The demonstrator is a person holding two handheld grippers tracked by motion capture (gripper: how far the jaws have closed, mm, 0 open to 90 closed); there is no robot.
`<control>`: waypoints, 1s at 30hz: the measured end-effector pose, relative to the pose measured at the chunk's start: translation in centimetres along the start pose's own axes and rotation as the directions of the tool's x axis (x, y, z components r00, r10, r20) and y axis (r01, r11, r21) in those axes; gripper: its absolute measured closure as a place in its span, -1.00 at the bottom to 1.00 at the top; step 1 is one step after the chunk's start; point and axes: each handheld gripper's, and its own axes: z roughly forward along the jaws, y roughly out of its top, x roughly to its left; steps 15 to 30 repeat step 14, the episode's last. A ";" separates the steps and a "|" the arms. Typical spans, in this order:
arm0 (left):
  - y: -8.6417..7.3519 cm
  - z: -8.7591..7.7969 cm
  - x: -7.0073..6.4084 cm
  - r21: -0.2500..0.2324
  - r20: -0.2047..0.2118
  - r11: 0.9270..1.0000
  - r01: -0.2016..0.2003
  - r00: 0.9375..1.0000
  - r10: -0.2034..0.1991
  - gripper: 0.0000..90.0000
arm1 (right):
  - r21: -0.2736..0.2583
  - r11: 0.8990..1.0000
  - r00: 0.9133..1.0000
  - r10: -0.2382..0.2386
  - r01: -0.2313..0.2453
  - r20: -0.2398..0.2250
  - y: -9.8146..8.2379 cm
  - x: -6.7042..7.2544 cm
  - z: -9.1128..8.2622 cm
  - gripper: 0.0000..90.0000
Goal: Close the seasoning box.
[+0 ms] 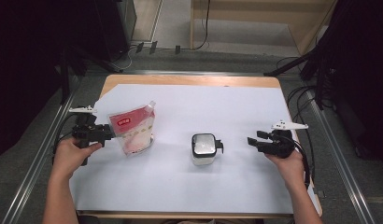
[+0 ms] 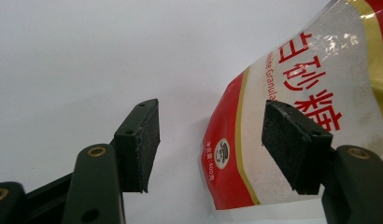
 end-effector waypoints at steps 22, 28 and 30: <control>-0.2 0.3 0.2 0.010 -0.013 1.000 0.006 1.000 -0.006 -0.15 | 0.014 1.000 0.999 -0.022 0.022 0.046 -0.2 -0.1 0.5 -0.08; -0.2 0.3 0.2 0.010 -0.013 1.000 0.006 1.000 -0.006 -0.15 | 0.014 1.000 0.999 -0.022 0.022 0.046 -0.2 -0.1 0.5 -0.08; -0.2 0.3 0.2 0.010 -0.013 1.000 0.006 1.000 -0.006 -0.15 | 0.014 1.000 0.999 -0.022 0.022 0.046 -0.2 -0.1 0.5 -0.08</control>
